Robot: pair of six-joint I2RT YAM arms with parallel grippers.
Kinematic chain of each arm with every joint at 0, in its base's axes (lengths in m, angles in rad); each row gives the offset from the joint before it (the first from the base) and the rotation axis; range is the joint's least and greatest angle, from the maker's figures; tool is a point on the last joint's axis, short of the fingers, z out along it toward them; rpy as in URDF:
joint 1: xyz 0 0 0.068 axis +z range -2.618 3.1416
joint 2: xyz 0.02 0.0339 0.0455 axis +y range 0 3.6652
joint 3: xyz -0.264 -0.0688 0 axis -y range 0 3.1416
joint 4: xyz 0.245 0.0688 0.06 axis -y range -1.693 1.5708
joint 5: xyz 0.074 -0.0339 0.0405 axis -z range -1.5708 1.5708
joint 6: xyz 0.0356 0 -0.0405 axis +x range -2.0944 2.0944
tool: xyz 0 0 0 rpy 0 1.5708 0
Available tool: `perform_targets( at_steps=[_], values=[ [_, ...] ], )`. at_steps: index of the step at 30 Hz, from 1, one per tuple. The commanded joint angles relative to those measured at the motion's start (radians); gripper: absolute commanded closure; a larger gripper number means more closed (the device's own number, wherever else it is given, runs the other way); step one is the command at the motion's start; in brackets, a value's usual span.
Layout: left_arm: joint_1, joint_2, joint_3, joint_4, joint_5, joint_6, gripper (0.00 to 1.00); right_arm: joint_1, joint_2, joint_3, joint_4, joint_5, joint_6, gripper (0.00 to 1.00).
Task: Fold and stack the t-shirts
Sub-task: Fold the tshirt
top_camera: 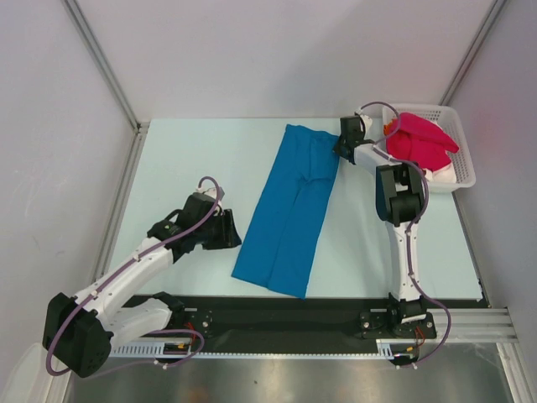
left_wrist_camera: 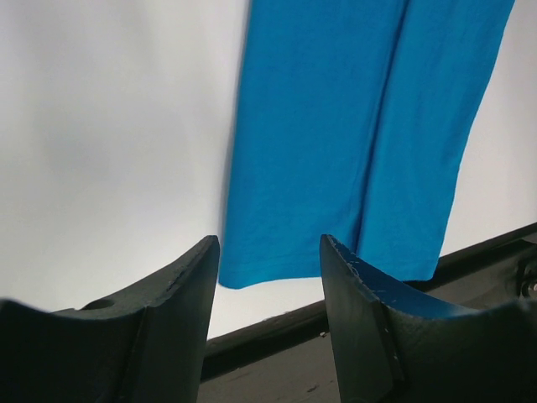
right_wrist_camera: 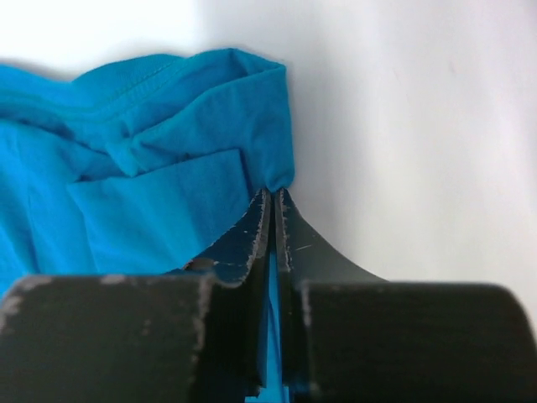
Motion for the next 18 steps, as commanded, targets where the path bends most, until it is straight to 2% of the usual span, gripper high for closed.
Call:
perform_targets(
  at_steps=[1, 9, 12, 13, 18],
  values=[
    [-0.008, 0.002, 0.01, 0.031, -0.019, 0.007, 0.43, -0.028, 0.069, 0.124, -0.031, 0.004, -0.002, 0.99],
    [-0.01, 0.084, -0.034, 0.115, 0.058, -0.01, 0.43, -0.031, 0.245, 0.443, -0.071, -0.079, -0.045, 1.0],
    [-0.011, 0.126, -0.037, 0.152, 0.073, -0.016, 0.43, -0.031, 0.279, 0.506, -0.089, -0.087, -0.063, 0.86],
    [-0.014, 0.138, -0.037, 0.171, 0.083, -0.018, 0.43, -0.033, 0.273, 0.515, -0.113, -0.081, -0.068, 0.73],
    [-0.018, 0.206, -0.036, 0.206, 0.103, -0.012, 0.43, -0.041, 0.169, 0.482, -0.215, -0.016, -0.118, 0.52]
  ],
)
